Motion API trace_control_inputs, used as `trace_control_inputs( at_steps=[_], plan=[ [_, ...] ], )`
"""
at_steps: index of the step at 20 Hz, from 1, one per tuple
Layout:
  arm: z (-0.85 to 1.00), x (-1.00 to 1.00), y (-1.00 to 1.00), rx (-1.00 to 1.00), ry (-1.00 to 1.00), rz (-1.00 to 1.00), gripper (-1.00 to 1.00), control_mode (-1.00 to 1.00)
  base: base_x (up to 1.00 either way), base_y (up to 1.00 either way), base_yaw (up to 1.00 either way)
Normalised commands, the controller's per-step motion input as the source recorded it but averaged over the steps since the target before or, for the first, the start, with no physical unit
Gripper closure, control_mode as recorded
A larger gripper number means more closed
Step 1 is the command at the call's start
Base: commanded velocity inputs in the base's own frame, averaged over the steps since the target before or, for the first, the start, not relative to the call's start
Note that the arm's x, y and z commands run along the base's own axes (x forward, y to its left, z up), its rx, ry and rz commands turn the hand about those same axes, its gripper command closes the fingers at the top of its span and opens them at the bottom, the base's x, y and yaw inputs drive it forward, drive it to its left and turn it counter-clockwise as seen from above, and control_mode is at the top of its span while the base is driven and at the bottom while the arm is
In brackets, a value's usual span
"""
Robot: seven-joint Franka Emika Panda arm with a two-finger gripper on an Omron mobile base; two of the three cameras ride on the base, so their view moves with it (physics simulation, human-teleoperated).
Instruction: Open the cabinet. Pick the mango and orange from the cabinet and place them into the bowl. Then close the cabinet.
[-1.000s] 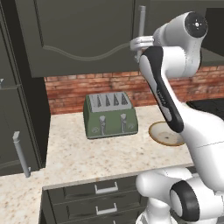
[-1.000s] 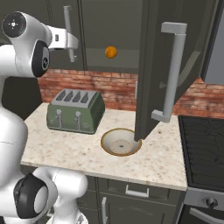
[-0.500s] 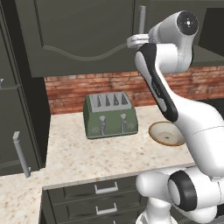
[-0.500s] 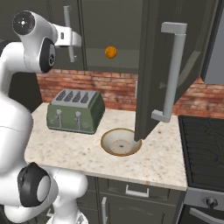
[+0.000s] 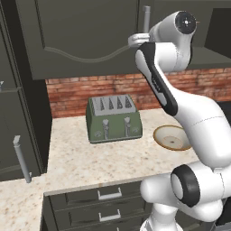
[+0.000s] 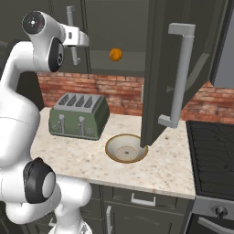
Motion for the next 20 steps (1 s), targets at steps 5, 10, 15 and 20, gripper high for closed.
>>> trace_control_inputs(
  at_steps=[5,10,15,20],
  plan=[
    [0.0,0.31,0.0,0.0,0.0,0.0,-1.0,-1.0,0.0,0.0,0.0],
    [0.0,0.31,0.0,0.0,0.0,0.0,-1.0,-1.0,0.0,0.0,0.0],
    [-0.03,0.29,0.0,0.0,0.0,0.0,-1.0,-1.0,0.0,0.0,0.0],
    [-0.07,0.25,0.0,0.0,0.0,0.0,-1.0,-1.0,0.0,0.0,0.0]
  ],
)
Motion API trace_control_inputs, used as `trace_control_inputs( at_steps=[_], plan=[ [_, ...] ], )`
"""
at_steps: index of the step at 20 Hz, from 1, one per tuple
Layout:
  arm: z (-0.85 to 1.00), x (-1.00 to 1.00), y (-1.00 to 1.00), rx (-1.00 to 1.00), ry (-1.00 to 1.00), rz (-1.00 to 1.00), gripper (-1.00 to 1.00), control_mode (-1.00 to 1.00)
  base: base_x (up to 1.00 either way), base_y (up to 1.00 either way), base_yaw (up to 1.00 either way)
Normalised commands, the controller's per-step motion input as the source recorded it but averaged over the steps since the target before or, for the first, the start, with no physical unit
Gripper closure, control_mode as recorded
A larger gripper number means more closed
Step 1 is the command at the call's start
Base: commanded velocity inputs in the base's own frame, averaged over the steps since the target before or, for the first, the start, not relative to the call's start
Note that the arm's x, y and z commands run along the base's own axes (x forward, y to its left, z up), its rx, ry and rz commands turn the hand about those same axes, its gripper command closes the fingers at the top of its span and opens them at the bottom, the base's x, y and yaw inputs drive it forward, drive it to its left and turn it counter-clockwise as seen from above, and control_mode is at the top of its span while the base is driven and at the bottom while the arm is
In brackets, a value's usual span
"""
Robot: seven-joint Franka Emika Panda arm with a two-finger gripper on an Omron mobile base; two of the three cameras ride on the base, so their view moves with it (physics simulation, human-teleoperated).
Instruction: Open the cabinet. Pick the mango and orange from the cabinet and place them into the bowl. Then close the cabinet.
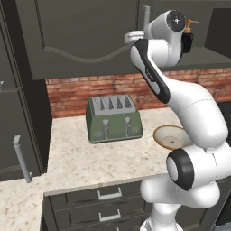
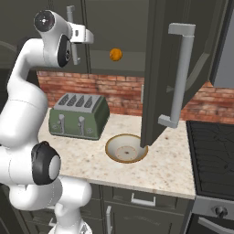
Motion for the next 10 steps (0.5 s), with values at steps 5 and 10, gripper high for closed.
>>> trace_control_inputs(
  at_steps=[5,10],
  plan=[
    [-0.02,0.11,0.0,0.0,0.0,0.0,-1.0,-1.0,0.0,0.0,0.0],
    [0.0,0.0,0.0,0.0,0.0,0.0,1.0,-1.0,0.0,0.0,0.0]
  ],
)
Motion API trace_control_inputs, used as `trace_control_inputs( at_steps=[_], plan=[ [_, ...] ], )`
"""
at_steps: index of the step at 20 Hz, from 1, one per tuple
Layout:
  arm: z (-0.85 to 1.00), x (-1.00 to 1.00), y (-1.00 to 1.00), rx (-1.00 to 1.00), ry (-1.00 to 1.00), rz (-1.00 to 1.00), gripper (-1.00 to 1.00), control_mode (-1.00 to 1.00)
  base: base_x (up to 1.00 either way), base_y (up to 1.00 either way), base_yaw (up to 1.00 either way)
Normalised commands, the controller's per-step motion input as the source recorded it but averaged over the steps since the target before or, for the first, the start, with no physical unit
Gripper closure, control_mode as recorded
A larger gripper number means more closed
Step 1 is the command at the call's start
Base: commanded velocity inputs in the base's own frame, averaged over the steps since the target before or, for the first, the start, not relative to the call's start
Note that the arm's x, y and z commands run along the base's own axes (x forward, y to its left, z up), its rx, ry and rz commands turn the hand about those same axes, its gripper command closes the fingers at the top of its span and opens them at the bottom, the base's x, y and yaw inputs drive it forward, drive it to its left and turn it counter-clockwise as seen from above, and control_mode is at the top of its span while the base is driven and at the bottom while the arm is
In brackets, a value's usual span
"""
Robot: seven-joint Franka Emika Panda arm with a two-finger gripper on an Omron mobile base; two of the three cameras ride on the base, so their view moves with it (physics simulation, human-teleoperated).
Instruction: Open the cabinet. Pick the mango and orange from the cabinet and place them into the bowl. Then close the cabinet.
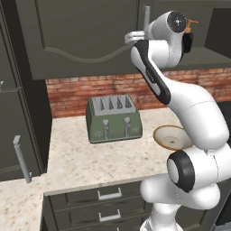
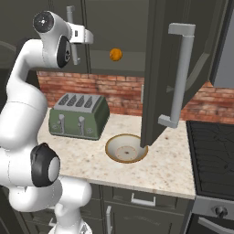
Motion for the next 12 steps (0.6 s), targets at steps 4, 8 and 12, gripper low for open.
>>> trace_control_inputs(
  at_steps=[4,8,12],
  plan=[
    [0.0,0.0,0.0,0.0,0.0,0.0,1.0,-1.0,0.0,0.0,0.0],
    [0.0,0.0,0.0,0.0,0.0,0.0,1.0,-1.0,0.0,0.0,0.0],
    [0.0,0.0,0.0,0.0,0.0,0.0,1.0,-1.0,0.0,0.0,0.0]
  ],
)
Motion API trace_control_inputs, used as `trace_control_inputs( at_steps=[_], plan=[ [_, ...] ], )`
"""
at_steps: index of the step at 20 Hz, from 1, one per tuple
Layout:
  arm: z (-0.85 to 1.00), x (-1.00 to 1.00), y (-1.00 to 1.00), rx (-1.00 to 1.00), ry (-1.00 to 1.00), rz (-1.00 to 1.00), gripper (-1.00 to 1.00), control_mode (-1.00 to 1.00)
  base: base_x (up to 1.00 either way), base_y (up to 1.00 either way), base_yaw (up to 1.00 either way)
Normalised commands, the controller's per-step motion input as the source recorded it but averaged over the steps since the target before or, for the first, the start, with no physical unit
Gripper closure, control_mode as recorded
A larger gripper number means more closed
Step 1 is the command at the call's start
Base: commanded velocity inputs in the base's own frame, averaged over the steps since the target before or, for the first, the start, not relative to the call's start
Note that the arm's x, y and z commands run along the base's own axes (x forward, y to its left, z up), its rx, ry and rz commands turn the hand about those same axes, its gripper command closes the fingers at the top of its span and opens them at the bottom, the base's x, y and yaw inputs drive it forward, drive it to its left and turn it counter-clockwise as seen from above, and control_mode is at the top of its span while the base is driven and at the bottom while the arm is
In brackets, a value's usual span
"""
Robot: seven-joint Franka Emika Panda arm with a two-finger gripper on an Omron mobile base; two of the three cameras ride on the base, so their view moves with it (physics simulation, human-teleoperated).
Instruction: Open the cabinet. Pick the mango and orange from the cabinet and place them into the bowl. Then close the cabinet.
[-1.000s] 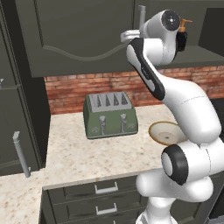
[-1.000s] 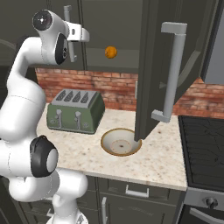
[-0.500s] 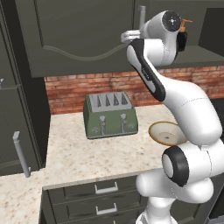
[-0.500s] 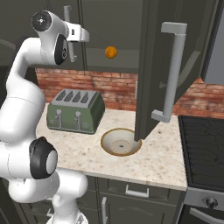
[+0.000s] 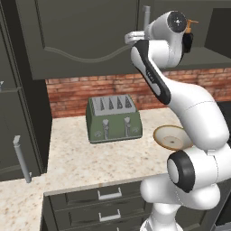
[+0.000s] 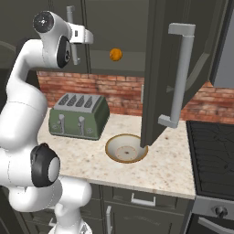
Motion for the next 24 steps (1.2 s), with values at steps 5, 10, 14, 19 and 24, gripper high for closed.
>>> trace_control_inputs(
  at_steps=[5,10,14,19,24],
  plan=[
    [0.0,-0.06,0.0,0.0,0.0,0.0,1.0,-1.0,0.0,0.0,0.0],
    [0.0,-0.52,0.0,0.0,-0.01,0.0,1.0,-1.0,0.0,0.0,0.0],
    [0.0,-0.69,0.0,0.0,-0.02,0.0,1.0,-1.0,0.0,0.0,0.0],
    [0.0,-0.63,0.0,0.0,0.0,0.0,1.0,-1.0,0.0,0.0,0.0],
    [0.0,-0.63,0.0,0.0,0.0,0.0,1.0,-1.0,0.0,0.0,0.0]
  ],
)
